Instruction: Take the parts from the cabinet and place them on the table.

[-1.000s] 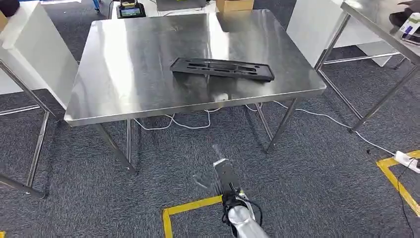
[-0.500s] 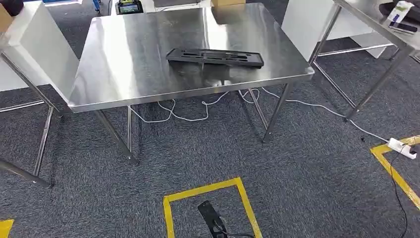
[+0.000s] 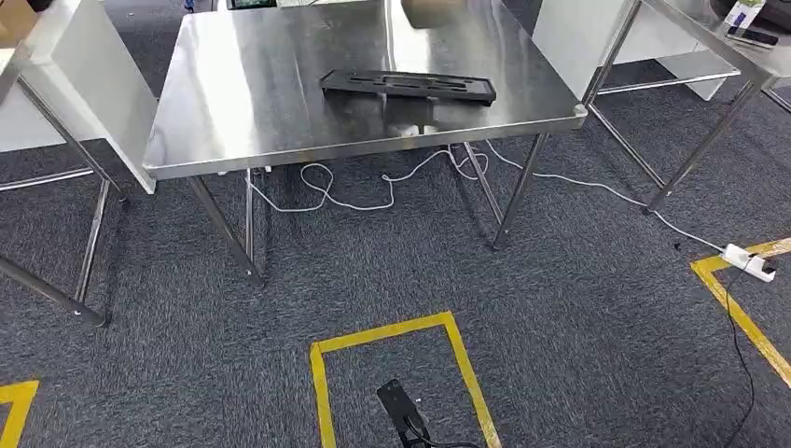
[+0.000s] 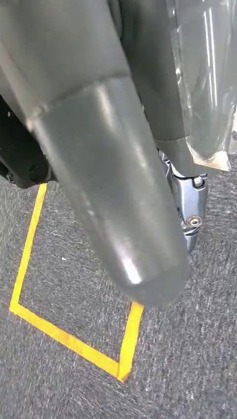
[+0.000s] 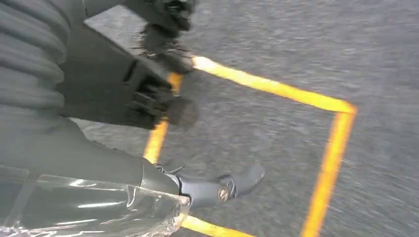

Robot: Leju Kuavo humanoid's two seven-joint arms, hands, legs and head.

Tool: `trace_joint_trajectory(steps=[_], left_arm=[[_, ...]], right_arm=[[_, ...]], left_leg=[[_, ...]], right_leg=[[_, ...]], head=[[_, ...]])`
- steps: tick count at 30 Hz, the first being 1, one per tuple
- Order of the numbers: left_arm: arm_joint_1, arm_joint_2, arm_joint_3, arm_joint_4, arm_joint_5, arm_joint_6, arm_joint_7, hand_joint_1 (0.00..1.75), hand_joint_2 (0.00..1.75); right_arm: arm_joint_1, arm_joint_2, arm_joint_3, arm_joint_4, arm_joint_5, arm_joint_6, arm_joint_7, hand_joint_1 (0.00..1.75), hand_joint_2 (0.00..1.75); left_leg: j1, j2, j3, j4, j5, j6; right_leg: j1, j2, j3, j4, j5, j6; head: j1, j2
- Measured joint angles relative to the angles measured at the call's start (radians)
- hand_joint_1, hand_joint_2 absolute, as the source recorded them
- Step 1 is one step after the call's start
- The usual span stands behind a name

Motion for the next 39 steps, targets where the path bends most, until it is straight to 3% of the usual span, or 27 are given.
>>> trace_joint_trajectory(steps=[5, 6, 8, 9, 10, 11, 13, 14, 16, 17, 18, 20, 21, 22, 23, 25, 26, 27, 28, 29, 31, 32, 33, 35, 37, 38, 39], left_arm=[[-0.001, 0.0, 0.0, 0.001, 0.0, 0.0, 0.0, 0.0, 0.0], [-0.004, -0.001, 0.0, 0.001, 0.0, 0.001, 0.0, 0.0, 0.0], [-0.004, -0.001, 0.0, 0.001, 0.0, 0.001, 0.0, 0.0, 0.0], [-0.005, -0.001, -0.001, 0.001, 0.0, 0.001, -0.001, 0.0, 0.0], [-0.005, 0.0, -0.002, 0.001, 0.0, 0.001, -0.001, 0.0, 0.0], [-0.005, 0.0, -0.002, 0.001, 0.0, 0.001, -0.001, 0.0, 0.0], [-0.007, 0.001, -0.003, 0.0, 0.0, 0.001, -0.001, 0.0, 0.0], [-0.008, 0.0, -0.003, 0.001, 0.0, 0.001, -0.001, 0.0, 0.0], [-0.008, 0.001, -0.004, 0.001, 0.0, 0.001, -0.001, 0.0, 0.0], [-0.004, 0.002, -0.003, 0.001, 0.0, 0.001, -0.001, 0.0, 0.0], [-0.001, 0.002, -0.003, 0.004, 0.0, 0.001, -0.001, 0.0, 0.0], [0.001, 0.002, -0.003, 0.005, 0.0, 0.001, 0.0, 0.0, 0.0], [0.001, 0.003, -0.003, 0.006, 0.0, 0.001, -0.001, 0.0, 0.0], [0.001, 0.003, -0.003, 0.006, 0.0, 0.001, -0.001, 0.0, 0.0], [0.001, 0.003, -0.003, 0.006, 0.0, 0.001, -0.001, 0.0, 0.0], [0.001, 0.003, -0.003, 0.007, 0.0, 0.001, -0.004, 0.0, 0.0], [0.001, 0.003, -0.004, 0.007, 0.0, 0.001, -0.007, 0.0, 0.0], [0.0, 0.003, -0.004, 0.007, 0.0, 0.001, -0.011, 0.0, 0.0], [-0.002, 0.005, -0.004, 0.007, 0.0, 0.001, -0.015, 0.0, 0.0], [-0.004, 0.005, -0.003, 0.007, 0.001, 0.001, -0.022, 0.0, 0.0], [-0.006, 0.005, -0.004, 0.007, 0.002, -0.002, -0.037, 0.0, 0.0], [-0.005, 0.005, -0.003, 0.007, 0.002, -0.004, -0.045, 0.0, 0.0], [-0.004, 0.003, -0.003, 0.008, 0.002, -0.005, -0.054, 0.0, 0.0], [-0.005, 0.003, -0.003, 0.008, 0.002, -0.005, -0.07, 0.0, 0.0], [-0.005, 0.003, -0.004, 0.008, 0.0, -0.003, -0.088, 0.0, 0.0], [-0.005, 0.003, -0.004, 0.008, -0.002, -0.002, -0.094, 0.0, 0.0], [-0.004, 0.003, -0.004, 0.008, -0.003, 0.0, -0.104, 0.0, 0.0]], right_arm=[[0.0, -0.001, -0.002, 0.0, -0.002, -0.007, -0.015, 0.0, 1.75], [0.003, -0.002, -0.005, 0.0, -0.004, -0.016, -0.035, 0.0, 1.75], [0.005, -0.004, -0.01, 0.001, -0.006, -0.03, -0.065, 0.0, 1.75], [0.006, -0.006, -0.016, 0.001, -0.021, -0.038, -0.085, 0.0, 1.75], [0.002, -0.019, -0.052, 0.002, -0.068, -0.048, -0.169, 0.0, 1.75], [-0.005, -0.028, -0.064, 0.002, -0.071, -0.05, -0.176, 0.0, 1.75], [-0.015, -0.03, -0.072, 0.0, -0.071, -0.051, -0.177, 0.0, 1.75], [-0.019, -0.031, -0.073, -0.001, -0.071, -0.053, -0.18, 0.0, 1.75], [-0.02, -0.031, -0.077, 0.0, -0.071, -0.053, -0.183, 0.0, 1.75], [-0.016, -0.031, -0.079, 0.0, -0.072, -0.053, -0.183, 0.0, 1.75], [-0.015, -0.031, -0.081, 0.001, -0.072, -0.053, -0.183, 0.0, 1.75], [-0.014, -0.031, -0.083, 0.001, -0.073, -0.053, -0.183, 0.0, 1.75], [-0.014, -0.031, -0.084, 0.001, -0.072, -0.053, -0.183, 0.0, 1.75], [-0.014, -0.031, -0.087, 0.001, -0.072, -0.055, -0.187, 0.0, 1.75], [-0.013, -0.032, -0.089, 0.001, -0.077, -0.064, -0.2, 0.0, 1.75], [-0.014, -0.035, -0.104, -0.001, -0.115, -0.087, -0.268, 0.0, 1.75], [-0.015, -0.038, -0.113, -0.005, -0.128, -0.095, -0.299, 0.0, 1.75], [-0.019, -0.043, -0.124, -0.014, -0.144, -0.099, -0.337, 0.0, 1.75], [-0.023, -0.048, -0.133, -0.025, -0.153, -0.101, -0.364, 0.0, 1.75], [-0.028, -0.054, -0.144, -0.041, -0.161, -0.101, -0.387, 0.0, 0.0], [-0.036, -0.066, -0.158, -0.066, -0.172, -0.1, -0.413, 0.0, 0.0], [-0.033, -0.07, -0.165, -0.083, -0.179, -0.096, -0.418, 0.0, 0.0], [-0.025, -0.078, -0.173, -0.104, -0.191, -0.084, -0.421, 0.0, 0.0], [-0.007, -0.089, -0.185, -0.147, -0.211, -0.059, -0.421, 0.0, 0.0], [0.005, -0.097, -0.193, -0.184, -0.218, -0.048, -0.422, 0.0, 0.0], [0.011, -0.099, -0.195, -0.199, -0.22, -0.046, -0.422, 0.0, 0.0], [0.016, -0.101, -0.196, -0.212, -0.223, -0.045, -0.422, 0.0, 0.0]], left_leg=[[0.008, 0.004, -0.006, -0.005, 0.006, 0.005], [0.005, 0.008, -0.008, -0.006, 0.014, 0.006], [0.004, 0.007, -0.026, -0.009, 0.03, 0.019], [0.004, 0.009, -0.047, -0.009, 0.047, 0.021], [0.004, 0.017, -0.114, -0.005, 0.105, 0.014], [0.006, 0.018, -0.151, -0.005, 0.134, 0.005], [0.0, 0.016, -0.173, 0.001, 0.157, -0.008], [-0.003, 0.018, -0.179, 0.005, 0.171, -0.014], [0.003, 0.018, -0.179, -0.016, 0.204, -0.026], [0.004, 0.017, -0.181, -0.024, 0.221, -0.036], [0.012, 0.014, -0.192, -0.02, 0.2, -0.039], [0.015, 0.011, -0.219, 0.086, 0.048, -0.046], [0.015, 0.009, -0.234, 0.172, -0.02, -0.051], [0.015, 0.008, -0.245, 0.256, -0.061, -0.055], [0.015, 0.009, -0.246, 0.314, -0.064, -0.057], [0.015, 0.008, -0.197, 0.319, 0.004, -0.054], [0.015, 0.008, -0.142, 0.262, 0.03, -0.05], [0.015, 0.005, -0.068, 0.171, 0.032, -0.043], [0.012, -0.001, 0.014, 0.073, -0.003, -0.033], [0.008, -0.001, 0.057, -0.001, -0.027, -0.026], [0.0, -0.001, 0.048, -0.009, -0.032, -0.021], [-0.004, 0.0, 0.041, -0.01, -0.023, -0.01], [0.008, 0.006, 0.027, -0.023, -0.002, 0.006], [0.004, 0.01, -0.001, -0.024, 0.024, 0.025], [0.003, 0.011, -0.037, -0.023, 0.05, 0.023], [0.003, 0.013, -0.056, -0.023, 0.065, 0.022], [0.003, 0.016, -0.068, -0.023, 0.074, 0.02]], right_leg=[[-0.001, 0.0, 0.002, 0.008, -0.009, -0.001], [-0.005, 0.001, -0.004, 0.016, -0.025, -0.003], [-0.005, 0.006, -0.02, 0.063, -0.091, -0.014], [-0.008, 0.007, -0.047, 0.149, -0.169, -0.024], [-0.017, 0.007, -0.042, 0.326, -0.198, 0.015], [-0.022, 0.007, 0.053, 0.228, -0.14, 0.039], [-0.023, 0.008, 0.216, 0.029, -0.174, 0.027], [-0.015, 0.013, 0.249, -0.066, -0.209, 0.018], [-0.007, 0.013, 0.225, -0.049, -0.198, 0.005], [-0.009, 0.012, 0.215, -0.052, -0.184, -0.009], [-0.033, 0.008, 0.205, -0.052, -0.169, -0.023], [-0.024, 0.004, 0.174, -0.052, -0.142, -0.047], [-0.021, 0.003, 0.158, -0.051, -0.128, -0.05], [-0.017, 0.001, 0.145, -0.05, -0.115, -0.05], [-0.015, 0.0, 0.132, -0.047, -0.102, -0.049], [-0.013, 0.0, 0.094, -0.035, -0.081, -0.043], [-0.012, 0.0, 0.078, -0.028, -0.075, -0.039], [-0.012, 0.001, 0.065, -0.02, -0.068, -0.036], [-0.011, 0.001, 0.058, -0.012, -0.063, -0.029], [-0.005, 0.001, 0.053, -0.006, -0.057, -0.022], [-0.01, -0.003, 0.041, -0.007, -0.037, -0.006], [-0.011, -0.003, 0.039, -0.01, -0.027, 0.0], [-0.005, -0.002, 0.032, -0.004, -0.032, 0.004], [-0.009, 0.005, -0.009, 0.077, -0.128, -0.013], [-0.011, 0.007, -0.051, 0.234, -0.229, -0.02], [-0.013, 0.007, -0.061, 0.304, -0.241, -0.011], [-0.014, 0.007, -0.056, 0.334, -0.223, 0.004]], head=[[-0.001, 0.0], [-0.001, 0.0], [0.003, 0.0], [0.003, 0.0], [0.002, 0.0], [0.003, 0.0], [0.006, 0.0], [0.004, 0.0], [0.0, 0.0], [0.0, 0.0], [-0.001, 0.0], [-0.002, 0.0], [-0.001, 0.0], [-0.002, 0.0], [-0.001, 0.0], [-0.002, 0.0], [-0.002, 0.0], [-0.002, 0.0], [-0.002, 0.0], [-0.001, 0.0], [-0.001, 0.0], [0.0, 0.0], [0.0, 0.0], [0.006, 0.0], [0.005, 0.0], [0.006, 0.0], [0.005, 0.0]])
